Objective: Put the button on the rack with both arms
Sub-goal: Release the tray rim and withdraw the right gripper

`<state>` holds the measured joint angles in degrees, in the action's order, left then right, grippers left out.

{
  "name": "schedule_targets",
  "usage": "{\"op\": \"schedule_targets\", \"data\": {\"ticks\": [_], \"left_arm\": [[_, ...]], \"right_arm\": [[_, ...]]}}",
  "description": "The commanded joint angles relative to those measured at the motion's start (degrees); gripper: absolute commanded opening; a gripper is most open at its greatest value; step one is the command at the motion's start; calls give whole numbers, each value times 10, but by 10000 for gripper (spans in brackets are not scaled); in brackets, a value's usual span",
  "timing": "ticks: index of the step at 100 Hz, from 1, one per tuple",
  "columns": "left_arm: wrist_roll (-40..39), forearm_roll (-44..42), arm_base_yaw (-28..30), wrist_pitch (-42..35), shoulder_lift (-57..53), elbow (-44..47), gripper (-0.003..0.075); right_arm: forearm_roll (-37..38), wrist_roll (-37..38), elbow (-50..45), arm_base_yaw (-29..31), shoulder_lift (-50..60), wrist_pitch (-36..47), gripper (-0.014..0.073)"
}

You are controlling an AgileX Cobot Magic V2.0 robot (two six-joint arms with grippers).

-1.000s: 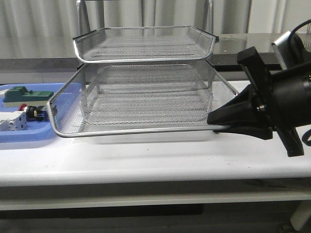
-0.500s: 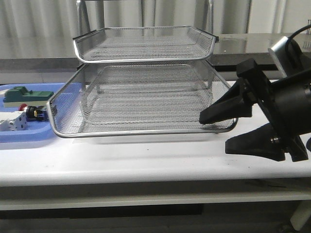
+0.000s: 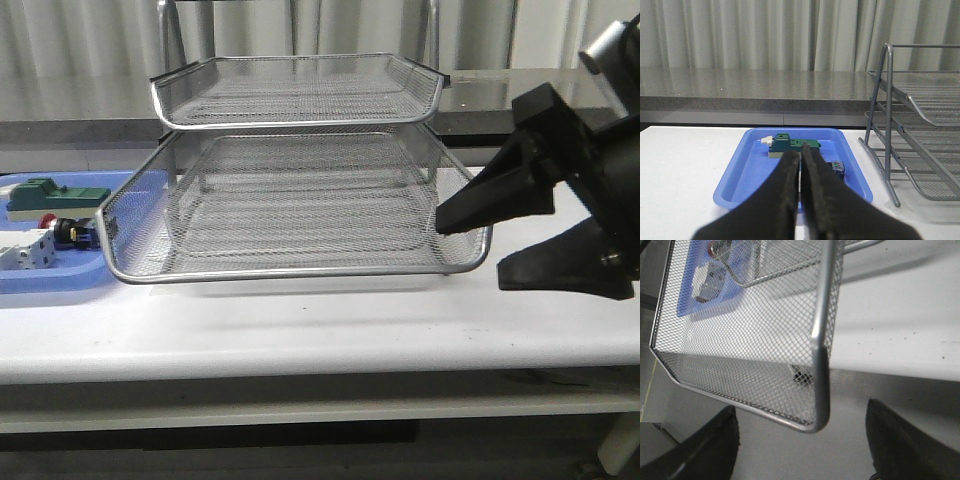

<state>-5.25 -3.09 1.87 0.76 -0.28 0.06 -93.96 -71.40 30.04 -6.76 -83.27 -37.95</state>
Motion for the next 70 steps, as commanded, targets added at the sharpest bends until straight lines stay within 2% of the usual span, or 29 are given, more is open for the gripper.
{"op": "schedule_targets", "data": {"ticks": [1, 20, 37, 70], "left_arm": [[-4, 0, 2, -46, -19, 27, 4], [-4, 0, 2, -46, -19, 27, 4], [-4, 0, 2, -46, -19, 27, 4], [-4, 0, 2, -46, -19, 27, 4]], "right_arm": [[36, 43, 8, -2, 52, -8, 540], [191, 186, 9, -2, 141, 23, 538], [391, 358, 33, -2, 219, 26, 538], [795, 670, 149, -2, 312, -96, 538]]}}
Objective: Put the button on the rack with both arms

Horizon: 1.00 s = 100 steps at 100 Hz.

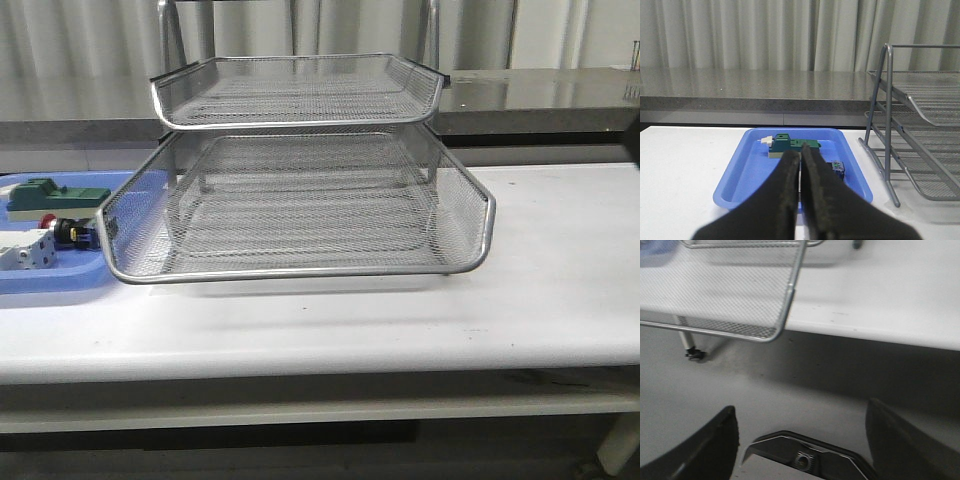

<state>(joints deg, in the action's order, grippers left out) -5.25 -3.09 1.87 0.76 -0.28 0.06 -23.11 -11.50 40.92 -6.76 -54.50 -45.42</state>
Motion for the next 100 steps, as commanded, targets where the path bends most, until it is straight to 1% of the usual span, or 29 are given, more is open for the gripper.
{"op": "schedule_targets", "data": {"ticks": [1, 6, 13, 23, 32, 41, 58, 74, 78, 83, 88, 100], "left_arm": [[-4, 0, 2, -46, -19, 27, 4], [-4, 0, 2, -46, -19, 27, 4], [-4, 0, 2, -46, -19, 27, 4], [-4, 0, 2, -46, -19, 27, 4], [-4, 0, 2, -46, -19, 27, 4], [-4, 0, 2, -46, -19, 27, 4], [-4, 0, 2, -46, -19, 27, 4], [-4, 0, 2, -46, -19, 27, 4], [-4, 0, 2, -46, -19, 27, 4], [-4, 0, 2, -46, -19, 27, 4], [-4, 0, 2, -46, -19, 27, 4], [-4, 0, 2, -46, -19, 27, 4]], "right_arm": [[94, 76, 42, -2, 26, -24, 538], [150, 110, 54, -2, 36, -42, 538], [210, 152, 66, -2, 52, -63, 538], [277, 196, 71, -2, 78, -83, 538], [319, 214, 71, -2, 100, -104, 538], [340, 217, 71, -2, 122, -118, 538], [341, 217, 71, -2, 158, -117, 537], [341, 217, 71, -2, 167, -116, 530], [341, 217, 71, -2, 167, -117, 499], [341, 217, 71, -2, 167, -117, 437], [341, 217, 71, -2, 167, -117, 354], [341, 217, 71, -2, 167, -118, 121]]}}
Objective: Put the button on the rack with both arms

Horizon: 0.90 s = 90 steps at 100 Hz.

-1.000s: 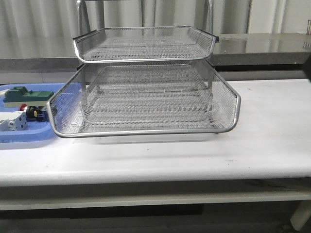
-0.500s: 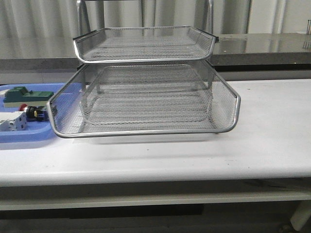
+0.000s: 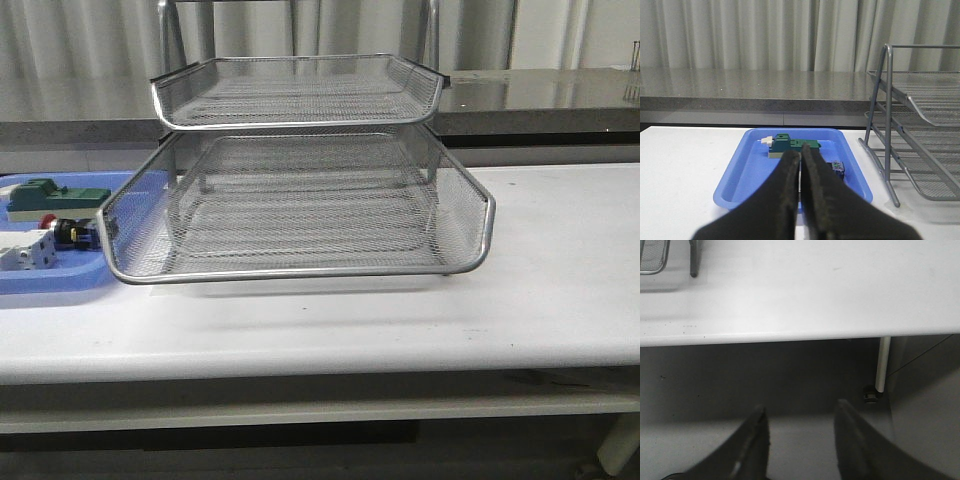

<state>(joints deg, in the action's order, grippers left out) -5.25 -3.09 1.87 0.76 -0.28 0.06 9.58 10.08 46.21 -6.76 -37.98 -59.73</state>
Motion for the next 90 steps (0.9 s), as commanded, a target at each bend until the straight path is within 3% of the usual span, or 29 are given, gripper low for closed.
{"op": "schedule_targets", "data": {"ticks": [1, 14, 82, 90], "left_arm": [[-4, 0, 2, -46, -19, 27, 4], [-4, 0, 2, -46, -19, 27, 4], [-3, 0, 2, -46, -19, 27, 4], [13, -33, 2, -56, -19, 27, 4]], "right_arm": [[14, 1, 18, -2, 1, 26, 109], [14, 1, 18, -2, 1, 25, -77], [14, 1, 18, -2, 1, 21, -71], [14, 1, 18, -2, 1, 21, -71]]}}
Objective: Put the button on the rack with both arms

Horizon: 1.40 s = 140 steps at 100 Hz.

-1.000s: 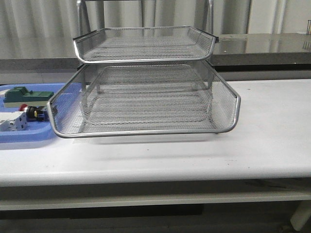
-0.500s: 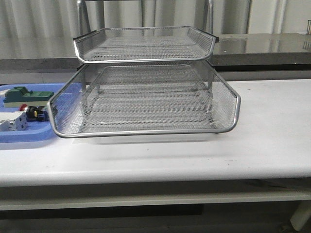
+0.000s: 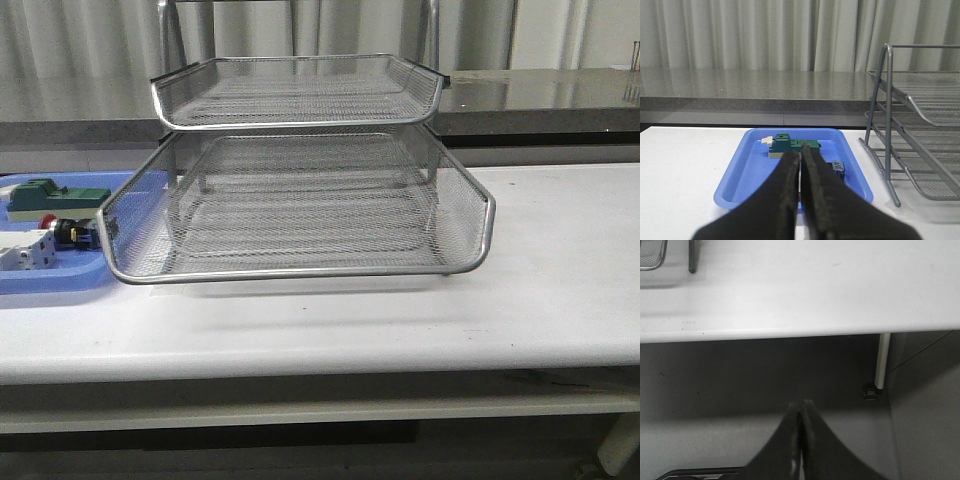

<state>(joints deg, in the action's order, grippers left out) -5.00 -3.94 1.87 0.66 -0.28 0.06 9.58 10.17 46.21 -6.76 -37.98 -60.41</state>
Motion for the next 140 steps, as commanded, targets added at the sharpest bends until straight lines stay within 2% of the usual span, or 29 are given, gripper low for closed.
{"op": "schedule_targets", "data": {"ticks": [1, 32, 45, 54, 63, 82, 102, 124, 140], "left_arm": [[10, -27, 2, -59, -19, 27, 4], [11, -36, 2, -77, -19, 27, 4], [11, -35, 2, -124, -19, 27, 4], [11, 8, 2, -136, -18, 14, 4], [11, 66, 2, -87, -3, -16, 4], [11, 66, 2, -21, 82, -125, 4], [11, 66, 2, 119, 229, -281, 4], [14, 11, 2, 267, 398, -440, 4], [27, 5, 2, 355, 507, -530, 4]], "right_arm": [[14, 0, 18, -2, 1, 28, -71], [14, 0, 18, -2, 1, 28, -71], [14, 0, 18, -2, 1, 28, -71], [14, 0, 18, -2, 1, 28, -71], [14, 0, 18, -2, 1, 28, -71], [14, 0, 18, -2, 1, 28, -71], [14, 0, 18, -2, 1, 28, -71], [14, 0, 18, -2, 1, 28, -71], [14, 0, 18, -2, 1, 28, -71]]}}
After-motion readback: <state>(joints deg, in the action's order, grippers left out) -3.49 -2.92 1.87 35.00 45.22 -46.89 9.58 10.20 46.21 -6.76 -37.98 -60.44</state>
